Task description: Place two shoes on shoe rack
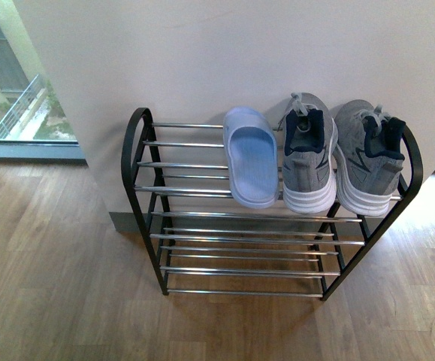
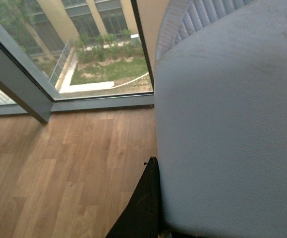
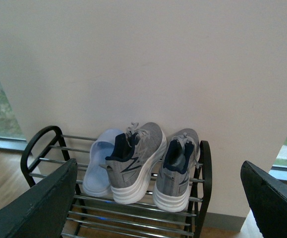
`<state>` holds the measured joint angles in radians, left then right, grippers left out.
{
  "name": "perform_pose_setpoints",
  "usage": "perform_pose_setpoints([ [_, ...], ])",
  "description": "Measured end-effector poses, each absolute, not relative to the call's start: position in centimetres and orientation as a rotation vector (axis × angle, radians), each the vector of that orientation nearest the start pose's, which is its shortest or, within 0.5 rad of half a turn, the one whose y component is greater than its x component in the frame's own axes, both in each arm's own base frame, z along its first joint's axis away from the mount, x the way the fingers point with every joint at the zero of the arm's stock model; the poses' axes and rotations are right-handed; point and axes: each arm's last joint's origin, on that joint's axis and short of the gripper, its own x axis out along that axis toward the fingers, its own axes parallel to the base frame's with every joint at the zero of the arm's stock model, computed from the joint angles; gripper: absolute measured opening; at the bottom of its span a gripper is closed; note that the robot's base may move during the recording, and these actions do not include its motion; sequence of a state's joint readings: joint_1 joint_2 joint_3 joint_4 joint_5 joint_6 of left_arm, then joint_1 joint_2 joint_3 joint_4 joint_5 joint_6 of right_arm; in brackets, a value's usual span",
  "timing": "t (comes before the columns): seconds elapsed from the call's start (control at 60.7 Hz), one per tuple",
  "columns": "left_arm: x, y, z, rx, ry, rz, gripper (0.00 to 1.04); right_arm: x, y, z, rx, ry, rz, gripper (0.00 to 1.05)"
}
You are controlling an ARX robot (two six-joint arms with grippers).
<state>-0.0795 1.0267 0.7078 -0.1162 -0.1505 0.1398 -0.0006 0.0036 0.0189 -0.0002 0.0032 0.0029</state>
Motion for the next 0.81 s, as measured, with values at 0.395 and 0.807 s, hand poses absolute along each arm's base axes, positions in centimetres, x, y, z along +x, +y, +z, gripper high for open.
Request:
perform_pose_setpoints([
  [0.395,37.3,-7.8,18.6,0.34,0.679,-0.041,0.02,9.7,0.0,17.0,0.003,-0.015,-0.004,0.95],
  [0.807,44.5,-12.9,10.0,0.615,0.764,-0.085,0.02,9.7,0.0,17.0,0.003,-0.015,-0.004,0.95],
])
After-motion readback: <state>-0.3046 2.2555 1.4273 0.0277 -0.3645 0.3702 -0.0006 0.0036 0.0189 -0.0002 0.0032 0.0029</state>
